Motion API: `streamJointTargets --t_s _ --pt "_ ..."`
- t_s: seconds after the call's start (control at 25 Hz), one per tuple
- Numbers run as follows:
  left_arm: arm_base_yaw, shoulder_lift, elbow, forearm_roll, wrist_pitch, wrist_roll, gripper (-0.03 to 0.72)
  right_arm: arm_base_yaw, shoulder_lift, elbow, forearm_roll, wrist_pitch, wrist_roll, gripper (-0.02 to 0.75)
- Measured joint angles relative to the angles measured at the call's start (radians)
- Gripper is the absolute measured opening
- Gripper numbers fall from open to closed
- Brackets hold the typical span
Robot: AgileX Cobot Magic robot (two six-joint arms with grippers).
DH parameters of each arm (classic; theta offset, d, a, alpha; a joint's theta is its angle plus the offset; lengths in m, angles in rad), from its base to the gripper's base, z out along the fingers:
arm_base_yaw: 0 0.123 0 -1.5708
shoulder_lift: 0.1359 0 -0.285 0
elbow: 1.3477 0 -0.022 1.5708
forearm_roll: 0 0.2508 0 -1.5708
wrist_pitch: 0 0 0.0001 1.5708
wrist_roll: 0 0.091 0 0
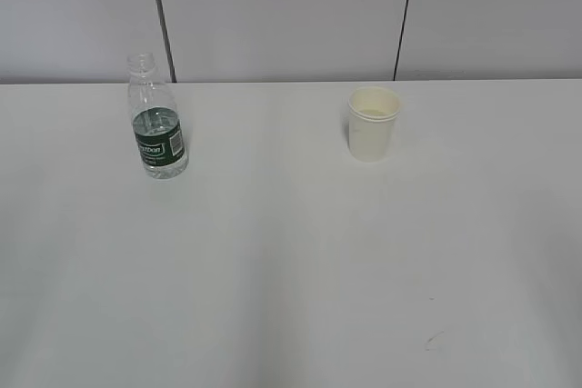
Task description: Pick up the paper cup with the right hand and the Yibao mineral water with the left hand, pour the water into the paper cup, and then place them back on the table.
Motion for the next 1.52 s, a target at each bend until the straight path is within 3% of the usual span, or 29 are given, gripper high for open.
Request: streamJointTargets --t_s 0.52,0.96,1.52 --pt "0.000 -0.353 0.136 -0.002 -0.004 0.000 0.532 0.000 -0.261 0.093 0.000 -0.014 0.011 0.512" --pt "0.000 -0.367 0.182 -0.005 -0.141 0.003 0.532 0.000 -0.391 0.116 0.000 -0.071 0.048 0.512" --pt "0.000 -0.367 0.186 -0.009 -0.154 0.011 0.532 0.000 -0.391 0.137 0.000 -0.106 0.055 0.512"
